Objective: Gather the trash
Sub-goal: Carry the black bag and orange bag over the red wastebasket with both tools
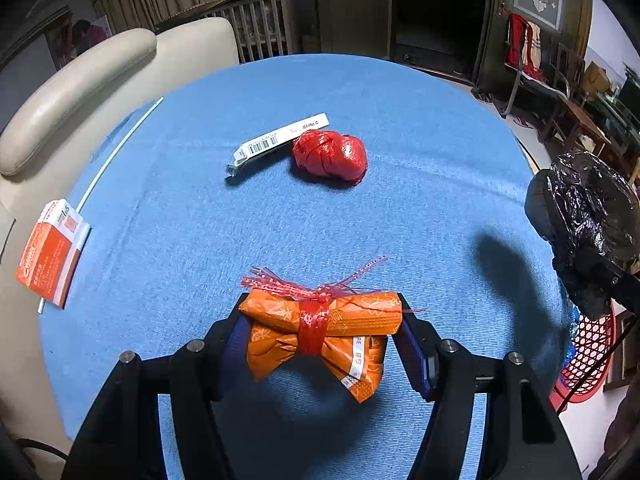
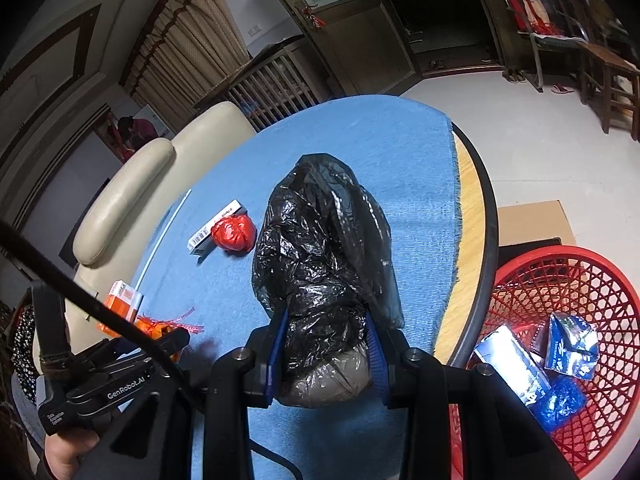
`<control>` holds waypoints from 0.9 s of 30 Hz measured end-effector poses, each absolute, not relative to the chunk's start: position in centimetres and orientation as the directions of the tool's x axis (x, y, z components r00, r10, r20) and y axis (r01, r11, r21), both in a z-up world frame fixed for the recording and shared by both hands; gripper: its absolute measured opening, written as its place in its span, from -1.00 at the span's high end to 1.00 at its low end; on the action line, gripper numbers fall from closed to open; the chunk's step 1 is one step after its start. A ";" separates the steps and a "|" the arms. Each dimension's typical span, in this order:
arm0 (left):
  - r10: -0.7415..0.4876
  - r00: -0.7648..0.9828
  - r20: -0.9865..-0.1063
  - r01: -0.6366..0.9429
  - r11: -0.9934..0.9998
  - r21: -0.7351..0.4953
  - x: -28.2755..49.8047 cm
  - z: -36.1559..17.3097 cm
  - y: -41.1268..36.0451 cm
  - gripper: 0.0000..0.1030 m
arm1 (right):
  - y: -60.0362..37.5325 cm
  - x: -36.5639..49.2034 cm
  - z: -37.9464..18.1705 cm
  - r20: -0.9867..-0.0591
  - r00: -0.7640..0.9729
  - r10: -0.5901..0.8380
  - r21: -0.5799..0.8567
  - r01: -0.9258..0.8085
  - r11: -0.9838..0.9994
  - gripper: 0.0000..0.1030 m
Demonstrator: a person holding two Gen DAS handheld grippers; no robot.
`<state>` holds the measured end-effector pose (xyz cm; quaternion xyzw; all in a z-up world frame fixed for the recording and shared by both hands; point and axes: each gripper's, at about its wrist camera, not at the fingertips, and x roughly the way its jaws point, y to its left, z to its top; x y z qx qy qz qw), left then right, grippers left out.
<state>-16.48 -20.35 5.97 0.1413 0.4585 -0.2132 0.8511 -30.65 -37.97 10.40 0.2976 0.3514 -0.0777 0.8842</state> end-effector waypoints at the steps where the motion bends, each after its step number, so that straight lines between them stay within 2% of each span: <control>1: -0.236 0.486 -0.842 0.491 0.870 0.039 -16.3 5.9 -20.2 -0.32 | -37.9 -30.4 10.5 -0.670 0.739 0.070 0.468 0.347 0.813 0.26; 15: -0.250 0.458 -0.853 0.454 0.891 -0.017 -14.5 4.9 -18.2 -0.32 | -35.7 -27.7 11.4 -0.700 0.711 0.067 0.415 0.328 0.849 0.26; 27: -0.227 0.459 -0.859 0.453 0.892 0.006 -14.4 4.5 -18.8 -0.32 | -36.3 -27.6 10.8 -0.696 0.713 0.081 0.436 0.331 0.837 0.26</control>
